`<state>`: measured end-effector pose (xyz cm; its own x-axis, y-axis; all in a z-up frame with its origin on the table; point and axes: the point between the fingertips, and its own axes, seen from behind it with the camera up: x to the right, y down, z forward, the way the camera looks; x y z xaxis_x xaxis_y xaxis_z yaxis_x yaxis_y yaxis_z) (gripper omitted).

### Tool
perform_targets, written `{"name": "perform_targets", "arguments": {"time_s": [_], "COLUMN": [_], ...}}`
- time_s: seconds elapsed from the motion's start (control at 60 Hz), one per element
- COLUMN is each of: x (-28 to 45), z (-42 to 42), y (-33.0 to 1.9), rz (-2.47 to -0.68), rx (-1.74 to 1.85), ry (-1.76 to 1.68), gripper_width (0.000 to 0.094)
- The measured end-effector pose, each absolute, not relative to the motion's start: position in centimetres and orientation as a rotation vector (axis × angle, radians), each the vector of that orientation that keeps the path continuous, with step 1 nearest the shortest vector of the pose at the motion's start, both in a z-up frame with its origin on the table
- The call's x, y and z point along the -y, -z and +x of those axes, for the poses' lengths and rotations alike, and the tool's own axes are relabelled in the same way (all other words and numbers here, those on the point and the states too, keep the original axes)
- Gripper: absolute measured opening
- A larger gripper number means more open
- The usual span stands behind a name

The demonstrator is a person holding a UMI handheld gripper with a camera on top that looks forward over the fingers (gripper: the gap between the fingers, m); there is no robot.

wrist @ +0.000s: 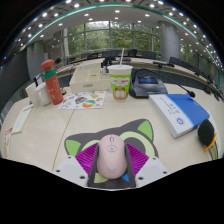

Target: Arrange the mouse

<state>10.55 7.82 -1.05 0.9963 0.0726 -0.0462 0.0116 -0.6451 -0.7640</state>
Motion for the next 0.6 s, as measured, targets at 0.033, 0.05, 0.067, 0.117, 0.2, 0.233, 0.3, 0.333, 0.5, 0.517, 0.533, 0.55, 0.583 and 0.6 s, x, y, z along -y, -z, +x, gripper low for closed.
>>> {"name": "perform_targets", "arguments": {"time_s": [0.033, 0.05, 0.067, 0.117, 0.2, 0.233, 0.3, 0.333, 0.5, 0.517, 0.533, 0.55, 0.583, 0.6], "x": [-7.7, -7.4, -7.2, -6.4, -4.3, -3.2, -0.2, 1.5, 11.3, 12.2, 13.3, 14.3, 16.3, 17.2], "z": [10.6, 10.8, 10.8, 10.9, 11.0, 11.1, 10.8, 10.6, 9.1, 8.9, 8.8, 8.6, 8.2, 8.1], "y": [0.8, 0.7, 0.5, -0.4, -2.9, -4.3, -7.2, -8.7, -15.8, -16.4, -16.9, -17.3, -18.3, -18.7], "rz": [-2.265, -2.27, -2.275, -2.281, -2.264, -2.254, -2.245, -2.237, -2.189, -2.186, -2.183, -2.182, -2.178, -2.178], "rx": [0.057, 0.055, 0.053, 0.046, 0.031, 0.021, 0.005, 0.002, 0.021, 0.022, 0.024, 0.025, 0.024, 0.025], "ry": [-0.092, -0.087, -0.083, -0.08, -0.055, -0.044, -0.028, -0.019, 0.055, 0.061, 0.067, 0.071, 0.082, 0.083], "gripper_width": [0.0527, 0.0587, 0.0665, 0.087, 0.0856, 0.0857, 0.0857, 0.0857, 0.0854, 0.0854, 0.0853, 0.0852, 0.0851, 0.085]}}
